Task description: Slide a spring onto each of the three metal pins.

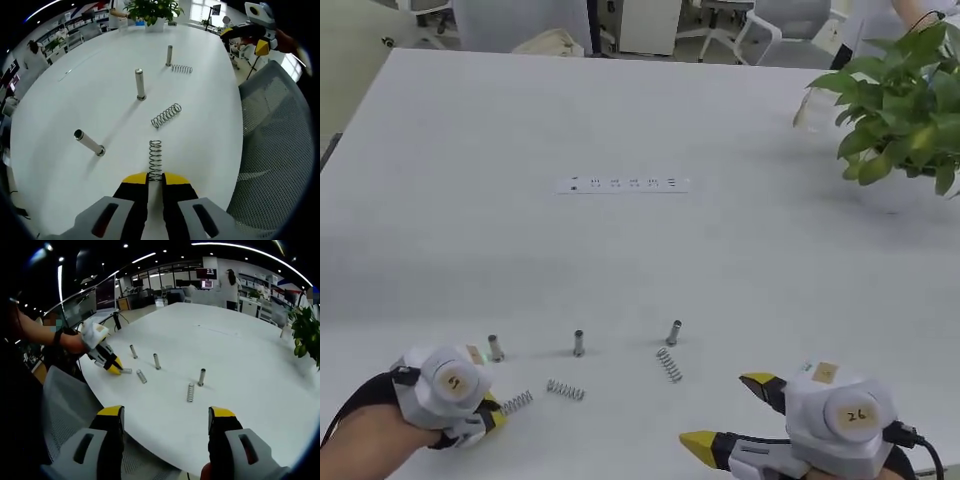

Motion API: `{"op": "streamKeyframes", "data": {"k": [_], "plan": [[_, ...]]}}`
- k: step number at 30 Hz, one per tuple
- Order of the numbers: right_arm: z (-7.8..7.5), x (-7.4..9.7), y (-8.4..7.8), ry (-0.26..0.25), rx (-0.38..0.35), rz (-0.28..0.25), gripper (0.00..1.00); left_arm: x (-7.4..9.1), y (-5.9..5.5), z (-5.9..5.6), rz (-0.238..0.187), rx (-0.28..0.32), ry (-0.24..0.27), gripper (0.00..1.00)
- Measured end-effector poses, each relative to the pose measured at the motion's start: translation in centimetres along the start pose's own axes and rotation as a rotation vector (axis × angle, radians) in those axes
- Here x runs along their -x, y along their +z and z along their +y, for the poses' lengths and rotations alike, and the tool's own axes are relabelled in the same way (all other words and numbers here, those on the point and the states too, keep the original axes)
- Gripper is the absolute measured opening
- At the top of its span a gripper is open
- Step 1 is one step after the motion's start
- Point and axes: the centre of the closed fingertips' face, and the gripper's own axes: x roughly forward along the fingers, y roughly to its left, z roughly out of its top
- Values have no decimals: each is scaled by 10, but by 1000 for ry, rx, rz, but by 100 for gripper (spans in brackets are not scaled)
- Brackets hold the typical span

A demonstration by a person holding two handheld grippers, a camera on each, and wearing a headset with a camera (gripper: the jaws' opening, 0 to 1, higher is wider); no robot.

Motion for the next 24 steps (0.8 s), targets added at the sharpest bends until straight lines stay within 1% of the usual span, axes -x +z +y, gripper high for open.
{"op": "streamKeyframes", "data": {"k": [7,10,15,19,21,24], "plan": [[4,-4,-1,23,12,10,67,11,0,-8,-22,-3,16,2],[7,-7,1,37,19,12,67,17,1,-11,-37,6,20,2],[11,-11,2,56,32,17,67,24,2,-13,-52,3,36,2],[16,-15,2,76,40,22,66,34,10,-15,-75,-5,55,2],[17,-16,3,80,44,22,66,37,11,-15,-78,-8,63,2],[19,-20,3,91,47,24,66,40,14,-19,-92,-2,69,2]]}}
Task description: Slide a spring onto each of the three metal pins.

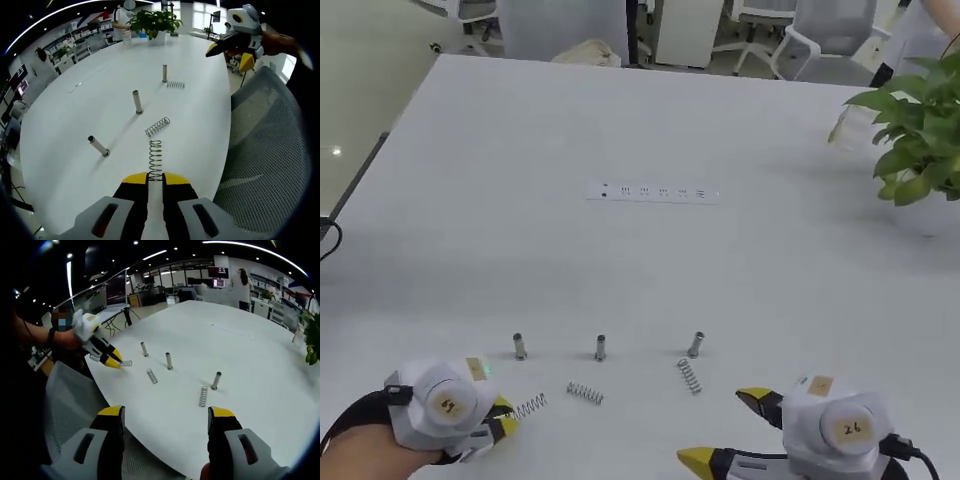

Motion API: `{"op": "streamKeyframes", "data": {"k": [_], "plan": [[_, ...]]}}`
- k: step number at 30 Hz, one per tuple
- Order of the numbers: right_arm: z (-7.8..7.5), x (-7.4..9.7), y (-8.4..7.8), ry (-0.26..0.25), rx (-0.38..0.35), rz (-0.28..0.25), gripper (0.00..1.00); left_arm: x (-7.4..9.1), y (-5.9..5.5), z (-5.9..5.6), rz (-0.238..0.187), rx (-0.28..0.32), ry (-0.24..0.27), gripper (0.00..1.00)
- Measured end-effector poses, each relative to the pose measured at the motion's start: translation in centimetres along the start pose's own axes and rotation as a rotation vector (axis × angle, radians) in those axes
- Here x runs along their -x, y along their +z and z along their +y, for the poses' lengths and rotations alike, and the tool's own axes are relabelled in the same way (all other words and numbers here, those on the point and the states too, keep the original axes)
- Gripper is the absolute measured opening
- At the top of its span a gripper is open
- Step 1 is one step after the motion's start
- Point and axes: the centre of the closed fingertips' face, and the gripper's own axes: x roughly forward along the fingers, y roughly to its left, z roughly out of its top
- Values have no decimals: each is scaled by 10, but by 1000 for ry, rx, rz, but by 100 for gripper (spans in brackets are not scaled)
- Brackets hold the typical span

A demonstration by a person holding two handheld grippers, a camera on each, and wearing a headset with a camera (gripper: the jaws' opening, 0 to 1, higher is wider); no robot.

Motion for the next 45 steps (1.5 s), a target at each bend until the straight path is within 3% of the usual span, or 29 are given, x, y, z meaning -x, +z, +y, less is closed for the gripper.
{"op": "streamKeyframes", "data": {"k": [13,25,37,45], "plan": [[13,-13,6,57,43,4,66,11,19,-22,-28,-70,6,2],[26,-21,10,119,82,0,62,20,48,-42,-62,-161,0,2],[37,-21,12,170,91,-23,52,16,69,-66,-77,-237,-33,2],[50,-24,19,233,124,-33,43,13,86,-80,-97,-299,-64,2]]}}
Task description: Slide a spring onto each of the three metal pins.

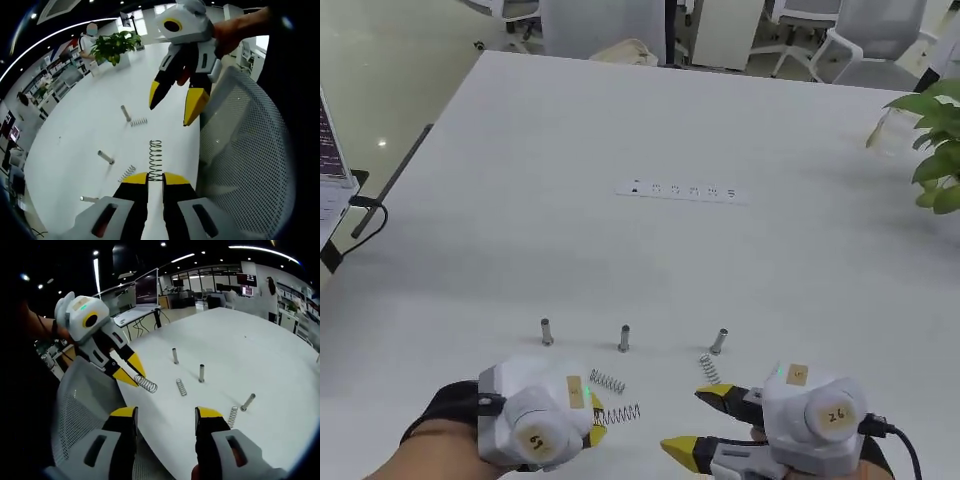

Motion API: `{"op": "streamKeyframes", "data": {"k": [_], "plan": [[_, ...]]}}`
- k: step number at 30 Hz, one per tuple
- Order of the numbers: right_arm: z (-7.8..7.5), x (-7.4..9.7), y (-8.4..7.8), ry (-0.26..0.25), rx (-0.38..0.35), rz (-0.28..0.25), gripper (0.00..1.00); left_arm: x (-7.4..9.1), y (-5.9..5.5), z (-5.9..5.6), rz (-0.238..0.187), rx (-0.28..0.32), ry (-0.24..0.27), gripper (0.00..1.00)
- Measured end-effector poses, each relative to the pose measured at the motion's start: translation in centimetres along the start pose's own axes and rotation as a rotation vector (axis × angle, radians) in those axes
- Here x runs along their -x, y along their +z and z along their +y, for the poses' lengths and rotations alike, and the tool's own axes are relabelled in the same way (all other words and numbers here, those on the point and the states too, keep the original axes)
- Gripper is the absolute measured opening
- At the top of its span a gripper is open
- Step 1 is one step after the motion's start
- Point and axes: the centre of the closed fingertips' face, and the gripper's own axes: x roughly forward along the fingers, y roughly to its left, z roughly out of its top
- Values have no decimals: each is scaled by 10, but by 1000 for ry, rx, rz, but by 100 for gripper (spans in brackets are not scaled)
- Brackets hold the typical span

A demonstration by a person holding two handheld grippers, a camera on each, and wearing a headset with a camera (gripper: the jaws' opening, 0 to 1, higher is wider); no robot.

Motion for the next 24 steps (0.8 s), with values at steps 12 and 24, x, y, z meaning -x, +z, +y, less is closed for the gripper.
{"op": "streamKeyframes", "data": {"k": [12,24], "plan": [[17,-9,8,90,2,-18,33,-2,19,-7,-24,-77,-20,2],[29,-12,6,158,-7,-15,17,-2,25,-13,-26,-114,-48,3]]}}
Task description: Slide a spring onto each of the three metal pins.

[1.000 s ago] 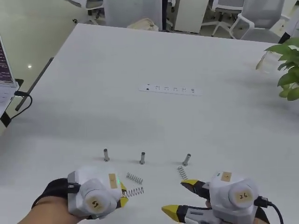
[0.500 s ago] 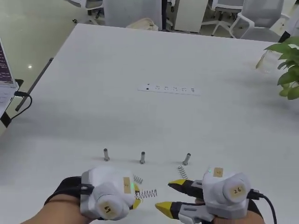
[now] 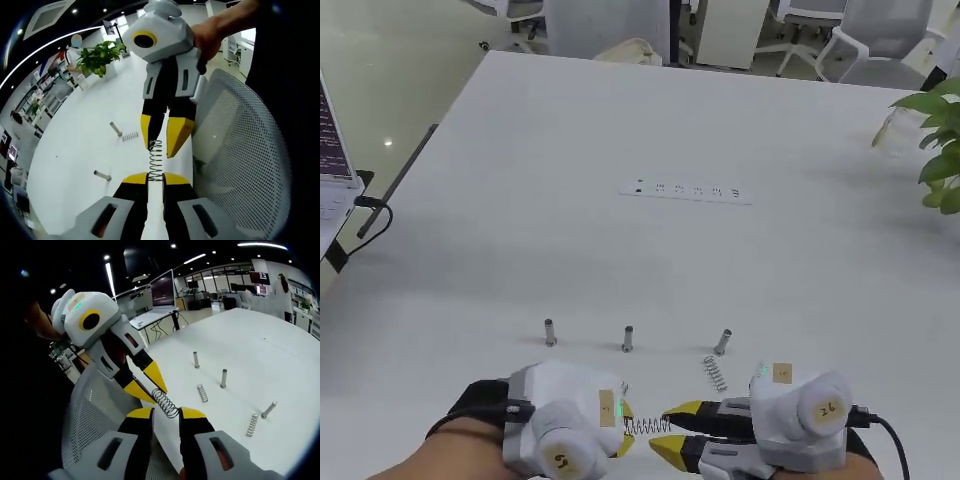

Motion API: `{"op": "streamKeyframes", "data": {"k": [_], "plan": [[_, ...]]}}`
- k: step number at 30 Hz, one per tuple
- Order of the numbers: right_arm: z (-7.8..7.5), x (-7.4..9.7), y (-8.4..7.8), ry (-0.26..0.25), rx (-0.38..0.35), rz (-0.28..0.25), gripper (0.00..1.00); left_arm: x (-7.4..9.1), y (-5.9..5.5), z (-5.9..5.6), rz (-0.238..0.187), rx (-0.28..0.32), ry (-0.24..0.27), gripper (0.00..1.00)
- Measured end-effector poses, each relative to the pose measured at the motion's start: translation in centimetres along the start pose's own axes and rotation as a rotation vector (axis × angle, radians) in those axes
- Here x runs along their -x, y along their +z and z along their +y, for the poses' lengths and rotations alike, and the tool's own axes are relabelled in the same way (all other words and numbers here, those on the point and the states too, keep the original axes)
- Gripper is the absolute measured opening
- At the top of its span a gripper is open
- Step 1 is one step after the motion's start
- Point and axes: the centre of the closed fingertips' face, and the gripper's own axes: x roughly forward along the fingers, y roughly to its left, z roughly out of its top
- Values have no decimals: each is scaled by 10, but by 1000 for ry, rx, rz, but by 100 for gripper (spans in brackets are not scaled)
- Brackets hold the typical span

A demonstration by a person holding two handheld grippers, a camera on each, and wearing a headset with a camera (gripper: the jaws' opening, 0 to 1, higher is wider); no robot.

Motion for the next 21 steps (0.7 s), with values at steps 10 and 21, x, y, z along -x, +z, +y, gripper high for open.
{"op": "streamKeyframes", "data": {"k": [10,21], "plan": [[-2,7,6,4,-8,-13,11,-3,3,1,-8,3,-7,2],[-1,13,17,11,20,-2,9,-4,7,7,-34,38,-3,3]]}}
